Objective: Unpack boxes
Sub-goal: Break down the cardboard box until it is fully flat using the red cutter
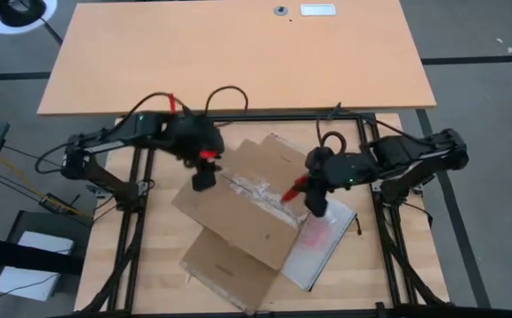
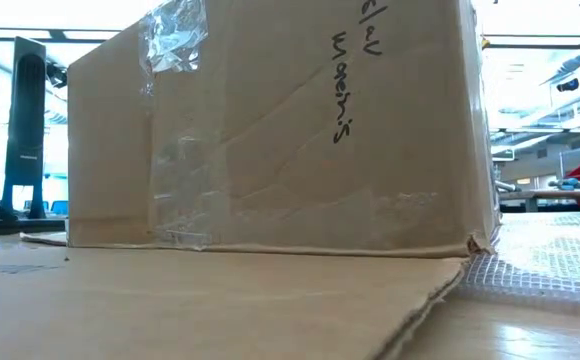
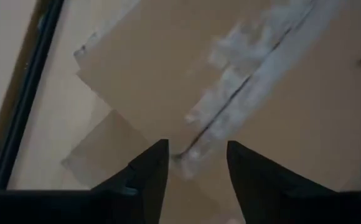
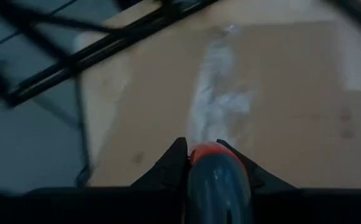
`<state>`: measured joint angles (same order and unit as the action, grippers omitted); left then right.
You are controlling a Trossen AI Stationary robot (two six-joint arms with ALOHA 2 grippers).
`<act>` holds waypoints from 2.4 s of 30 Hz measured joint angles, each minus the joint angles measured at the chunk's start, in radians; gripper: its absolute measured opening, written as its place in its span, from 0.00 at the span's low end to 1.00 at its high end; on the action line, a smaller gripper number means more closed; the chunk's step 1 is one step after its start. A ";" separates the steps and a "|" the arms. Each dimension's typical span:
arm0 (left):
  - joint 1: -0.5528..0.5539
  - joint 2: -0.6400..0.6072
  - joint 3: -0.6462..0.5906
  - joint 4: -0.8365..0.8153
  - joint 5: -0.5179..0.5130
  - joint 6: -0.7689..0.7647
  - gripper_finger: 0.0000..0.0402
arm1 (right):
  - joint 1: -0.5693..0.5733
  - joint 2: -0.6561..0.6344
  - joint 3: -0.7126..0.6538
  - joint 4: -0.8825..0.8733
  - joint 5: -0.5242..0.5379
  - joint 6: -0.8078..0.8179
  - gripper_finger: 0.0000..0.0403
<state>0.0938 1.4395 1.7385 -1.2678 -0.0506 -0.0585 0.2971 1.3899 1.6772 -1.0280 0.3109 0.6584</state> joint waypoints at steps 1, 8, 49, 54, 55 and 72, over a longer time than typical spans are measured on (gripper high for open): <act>0.032 0.000 -0.017 0.000 0.024 0.037 0.45 | -0.001 0.007 0.000 -0.003 0.035 0.015 0.14; 0.139 -0.033 -0.215 0.044 0.160 0.140 0.48 | 0.000 0.033 -0.039 0.062 0.254 0.108 0.14; -0.026 -0.301 -0.519 0.484 0.092 -0.005 0.48 | -0.032 0.028 -0.190 0.530 0.359 -0.258 0.14; -0.010 -0.225 -0.573 0.478 0.194 0.002 0.48 | -0.009 0.026 -0.190 0.403 0.627 -0.248 0.14; -0.011 -0.212 -0.581 0.465 0.198 0.001 0.48 | -0.020 0.030 -0.190 0.358 0.660 -0.221 0.14; -0.209 -0.305 -0.592 0.317 0.188 -0.236 0.48 | -0.405 0.033 -0.294 0.017 0.206 -0.215 0.14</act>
<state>-0.1152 1.1342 1.1469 -0.9510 0.1372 -0.2943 -0.1082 1.4231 1.3833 -1.0112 0.5167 0.4437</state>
